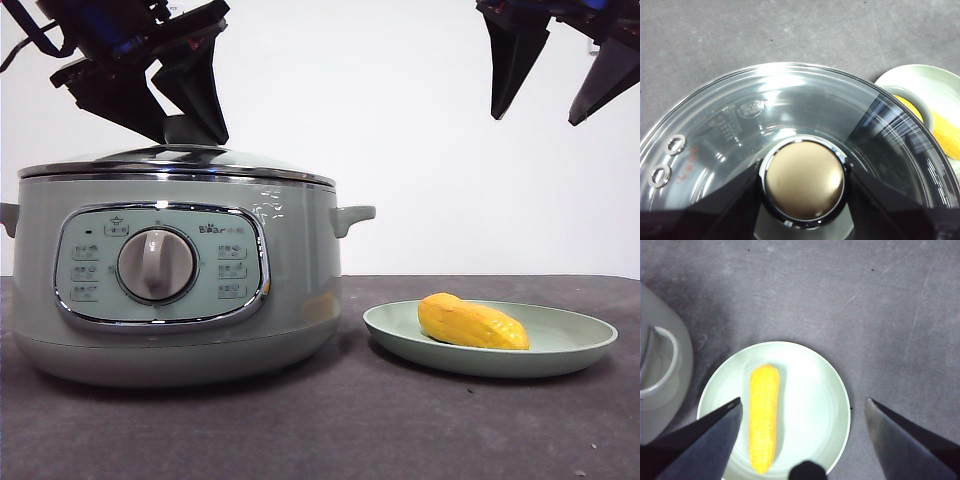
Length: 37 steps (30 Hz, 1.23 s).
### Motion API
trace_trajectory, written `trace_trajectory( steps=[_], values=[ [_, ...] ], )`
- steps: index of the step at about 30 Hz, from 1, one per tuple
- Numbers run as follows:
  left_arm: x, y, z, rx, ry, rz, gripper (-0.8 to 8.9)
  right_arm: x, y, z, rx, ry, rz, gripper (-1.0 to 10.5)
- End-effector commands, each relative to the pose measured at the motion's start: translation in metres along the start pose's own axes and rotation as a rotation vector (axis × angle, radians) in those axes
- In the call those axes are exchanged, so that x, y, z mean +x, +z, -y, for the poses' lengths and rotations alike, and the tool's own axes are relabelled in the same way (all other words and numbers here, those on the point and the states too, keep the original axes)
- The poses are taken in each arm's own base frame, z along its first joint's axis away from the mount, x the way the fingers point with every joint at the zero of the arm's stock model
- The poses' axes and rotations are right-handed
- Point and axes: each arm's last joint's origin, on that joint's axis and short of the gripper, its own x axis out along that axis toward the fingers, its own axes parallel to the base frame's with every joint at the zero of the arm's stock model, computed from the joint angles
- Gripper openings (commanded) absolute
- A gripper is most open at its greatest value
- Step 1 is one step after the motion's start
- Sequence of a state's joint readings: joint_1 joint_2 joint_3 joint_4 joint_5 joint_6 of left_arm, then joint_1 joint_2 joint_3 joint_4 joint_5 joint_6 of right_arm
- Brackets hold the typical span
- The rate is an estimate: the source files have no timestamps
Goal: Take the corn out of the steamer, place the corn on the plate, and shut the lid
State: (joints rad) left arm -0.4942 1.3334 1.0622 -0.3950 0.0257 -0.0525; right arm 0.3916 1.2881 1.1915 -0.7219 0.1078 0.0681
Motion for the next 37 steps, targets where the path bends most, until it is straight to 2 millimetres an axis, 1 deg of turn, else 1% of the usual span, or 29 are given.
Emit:
trace_trajectory(
  steps=[1,3,4,8,11,14,17,18,19,21,23,24,25,26,28,29,32,35,37],
  values=[
    [-0.002,0.003,0.001,0.004,-0.006,0.011,2.67,0.002,-0.002,0.000,0.009,-0.004,-0.005,4.1],
    [-0.002,0.002,0.001,0.004,-0.006,0.010,4.63,0.002,-0.002,0.000,0.009,-0.004,-0.006,4.1],
    [-0.002,0.003,0.001,0.004,-0.006,0.011,5.07,0.002,-0.002,0.000,0.009,-0.004,-0.006,4.1],
    [-0.003,0.005,0.001,0.004,-0.006,0.034,5.04,0.002,-0.002,0.000,0.009,-0.004,-0.006,4.1],
    [-0.008,0.007,0.002,0.006,-0.008,0.059,5.04,0.002,-0.002,0.000,0.009,-0.004,-0.007,4.1],
    [-0.018,0.010,0.002,0.008,-0.013,0.092,5.03,0.002,-0.003,0.000,0.006,0.002,-0.017,4.0],
    [-0.034,0.010,0.003,0.009,-0.016,0.108,4.96,0.002,-0.005,0.000,-0.010,0.002,-0.042,4.0],
    [-0.040,0.009,0.003,0.009,-0.016,0.111,4.85,0.002,-0.006,0.000,-0.015,0.002,-0.053,4.0],
    [-0.047,0.008,0.003,0.009,-0.015,0.111,4.35,0.001,-0.007,0.000,-0.018,0.002,-0.061,4.0],
    [-0.060,0.006,0.003,0.017,-0.014,0.112,2.90,-0.003,-0.009,0.000,-0.022,0.014,-0.058,3.9],
    [-0.073,0.003,0.003,0.057,-0.013,0.111,1.31,-0.008,-0.013,-0.001,-0.020,0.066,-0.035,3.1],
    [-0.080,0.000,0.003,0.076,-0.011,0.106,0.42,-0.011,-0.015,-0.002,-0.019,0.102,-0.012,2.4],
    [-0.085,-0.002,0.003,0.090,-0.011,0.100,-0.26,-0.014,-0.019,-0.003,-0.020,0.130,0.012,1.7],
    [-0.091,-0.005,0.003,0.088,-0.010,0.096,-0.06,-0.016,-0.024,-0.003,-0.022,0.151,0.044,1.0],
    [-0.100,-0.010,0.003,0.090,-0.011,0.096,-0.08,-0.021,-0.037,-0.005,-0.026,0.159,0.110,0.0],
    [-0.104,-0.013,0.003,0.090,-0.011,0.104,-0.08,-0.022,-0.044,-0.005,-0.028,0.164,0.139,-0.1],
    [-0.112,-0.027,0.004,0.095,-0.014,0.149,-0.08,-0.025,-0.068,-0.005,-0.021,0.182,0.220,-0.1],
    [-0.113,-0.048,0.004,0.095,-0.014,0.197,-0.08,-0.026,-0.092,-0.005,-0.014,0.196,0.283,-0.1],
    [-0.110,-0.072,0.003,0.098,-0.018,0.225,-0.08,-0.025,-0.113,-0.005,-0.007,0.214,0.341,-0.1]
  ],
)
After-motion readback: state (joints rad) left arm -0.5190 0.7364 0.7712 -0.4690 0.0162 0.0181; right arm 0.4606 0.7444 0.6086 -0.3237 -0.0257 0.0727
